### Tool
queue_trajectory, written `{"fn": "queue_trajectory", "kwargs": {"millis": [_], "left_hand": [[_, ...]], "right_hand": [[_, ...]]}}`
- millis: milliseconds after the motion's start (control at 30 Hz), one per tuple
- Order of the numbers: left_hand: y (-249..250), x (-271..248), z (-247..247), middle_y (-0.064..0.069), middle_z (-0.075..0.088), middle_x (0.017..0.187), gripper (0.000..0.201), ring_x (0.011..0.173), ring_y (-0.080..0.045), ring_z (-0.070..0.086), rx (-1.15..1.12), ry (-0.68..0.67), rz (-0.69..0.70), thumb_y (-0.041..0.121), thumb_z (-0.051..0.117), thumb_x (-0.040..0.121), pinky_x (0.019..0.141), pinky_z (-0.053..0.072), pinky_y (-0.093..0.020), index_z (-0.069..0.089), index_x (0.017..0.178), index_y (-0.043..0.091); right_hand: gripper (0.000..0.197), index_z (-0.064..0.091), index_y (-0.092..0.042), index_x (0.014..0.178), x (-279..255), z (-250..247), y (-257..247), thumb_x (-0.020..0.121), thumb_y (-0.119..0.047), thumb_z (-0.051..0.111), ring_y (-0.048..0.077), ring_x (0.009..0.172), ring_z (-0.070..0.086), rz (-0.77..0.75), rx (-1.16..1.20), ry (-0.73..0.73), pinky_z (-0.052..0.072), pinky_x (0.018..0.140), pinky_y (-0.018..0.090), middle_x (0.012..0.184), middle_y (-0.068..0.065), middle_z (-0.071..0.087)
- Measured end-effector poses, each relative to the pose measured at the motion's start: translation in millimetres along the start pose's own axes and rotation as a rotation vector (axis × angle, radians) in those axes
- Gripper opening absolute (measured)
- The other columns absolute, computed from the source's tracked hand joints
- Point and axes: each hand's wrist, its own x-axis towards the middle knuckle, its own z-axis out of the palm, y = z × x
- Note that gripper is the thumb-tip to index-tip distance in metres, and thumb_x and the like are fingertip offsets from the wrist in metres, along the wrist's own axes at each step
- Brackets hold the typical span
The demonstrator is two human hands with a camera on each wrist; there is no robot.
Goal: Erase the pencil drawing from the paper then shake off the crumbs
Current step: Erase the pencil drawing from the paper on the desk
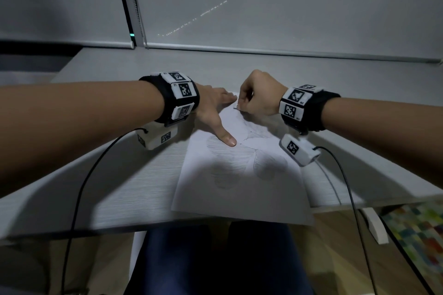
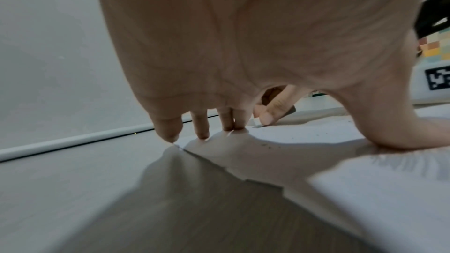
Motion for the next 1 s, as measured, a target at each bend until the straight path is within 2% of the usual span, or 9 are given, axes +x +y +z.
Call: {"fn": "queue_trajectory", "kwargs": {"millis": [100, 167, 233, 300, 567, 733, 833, 933, 1000], "left_hand": [[-0.7, 1.9, -0.8, 0.016, 0.003, 0.174, 0.154, 0.160, -0.020, 0.014, -0.003, -0.027, -0.008, 0.102, 0.066, 0.042, 0.128, 0.016, -0.050, 0.001, 0.167, 0.039], [0.5, 3.4, -2.1, 0.012, 0.011, 0.173, 0.154, 0.158, -0.025, 0.020, 0.010, -0.036, 0.011, 0.105, 0.064, 0.038, 0.126, 0.021, -0.054, 0.005, 0.166, 0.043], [1.2, 4.4, -1.8, 0.009, 0.022, 0.167, 0.150, 0.154, -0.027, 0.029, 0.013, -0.030, 0.031, 0.106, 0.064, 0.034, 0.122, 0.029, -0.057, 0.014, 0.162, 0.048], [1.2, 5.2, -1.4, 0.010, 0.031, 0.160, 0.146, 0.150, -0.027, 0.036, -0.009, -0.016, 0.034, 0.105, 0.067, 0.032, 0.119, 0.035, -0.056, 0.020, 0.159, 0.050], [2.5, -1.6, -3.0, 0.011, 0.021, 0.168, 0.143, 0.156, -0.023, 0.026, -0.050, -0.008, -0.019, 0.091, 0.077, 0.051, 0.124, 0.028, -0.048, 0.007, 0.166, 0.043], [4.1, -1.9, -2.8, 0.011, 0.037, 0.153, 0.128, 0.145, -0.026, 0.041, -0.071, -0.001, -0.002, 0.093, 0.078, 0.043, 0.118, 0.038, -0.051, 0.034, 0.153, 0.046], [5.4, -3.3, -4.0, 0.009, 0.033, 0.158, 0.136, 0.149, -0.027, 0.038, -0.051, -0.011, -0.005, 0.093, 0.078, 0.045, 0.118, 0.037, -0.052, 0.024, 0.159, 0.044], [8.1, -5.1, -5.6, 0.009, 0.021, 0.168, 0.139, 0.155, -0.025, 0.027, -0.034, -0.025, -0.034, 0.088, 0.079, 0.055, 0.123, 0.029, -0.050, 0.008, 0.165, 0.042], [10.2, -6.1, -6.1, 0.009, 0.019, 0.169, 0.139, 0.156, -0.025, 0.025, -0.034, -0.024, -0.043, 0.087, 0.079, 0.057, 0.124, 0.027, -0.051, 0.007, 0.166, 0.040]], "right_hand": [[0.013, 0.077, -0.009, 0.071, 0.0, 1.4, -1.4, 0.081, -0.013, 0.068, 0.018, 0.061, 0.065, -0.005, -0.009, 0.009, 0.053, 0.061, 0.026, 0.065, 0.001, 0.070], [0.015, 0.074, -0.012, 0.069, -8.1, 2.9, -6.0, 0.082, -0.013, 0.067, 0.014, 0.060, 0.065, -0.038, 0.008, -0.011, 0.054, 0.060, 0.025, 0.065, 0.000, 0.070], [0.016, 0.073, -0.018, 0.067, -18.1, 2.9, -12.1, 0.082, -0.014, 0.070, 0.005, 0.057, 0.061, -0.094, 0.035, -0.066, 0.048, 0.059, 0.017, 0.064, -0.004, 0.069], [0.013, 0.075, -0.019, 0.069, -21.3, 1.1, -14.0, 0.082, -0.015, 0.074, 0.003, 0.058, 0.062, -0.130, 0.052, -0.111, 0.047, 0.060, 0.014, 0.066, -0.005, 0.072], [0.011, 0.078, -0.009, 0.072, -1.8, 1.4, -3.2, 0.080, -0.012, 0.071, 0.014, 0.059, 0.063, -0.030, 0.015, 0.002, 0.051, 0.062, 0.025, 0.065, 0.000, 0.070], [0.010, 0.078, -0.012, 0.073, -20.9, 5.2, -18.5, 0.082, -0.008, 0.073, -0.005, 0.051, 0.058, -0.166, 0.083, -0.121, 0.044, 0.056, 0.008, 0.061, -0.012, 0.067], [0.007, 0.081, -0.012, 0.076, -13.2, 3.0, -12.2, 0.081, -0.011, 0.076, 0.001, 0.052, 0.058, -0.155, 0.056, -0.086, 0.048, 0.059, 0.016, 0.063, -0.005, 0.070], [0.009, 0.080, -0.010, 0.075, -0.2, 1.2, -2.0, 0.080, -0.012, 0.074, 0.019, 0.062, 0.066, -0.058, 0.015, 0.009, 0.058, 0.064, 0.030, 0.069, 0.004, 0.073], [0.008, 0.080, -0.009, 0.076, 0.3, 2.2, -1.2, 0.081, -0.012, 0.073, 0.021, 0.064, 0.066, -0.049, 0.013, 0.019, 0.060, 0.066, 0.031, 0.069, 0.005, 0.073]]}}
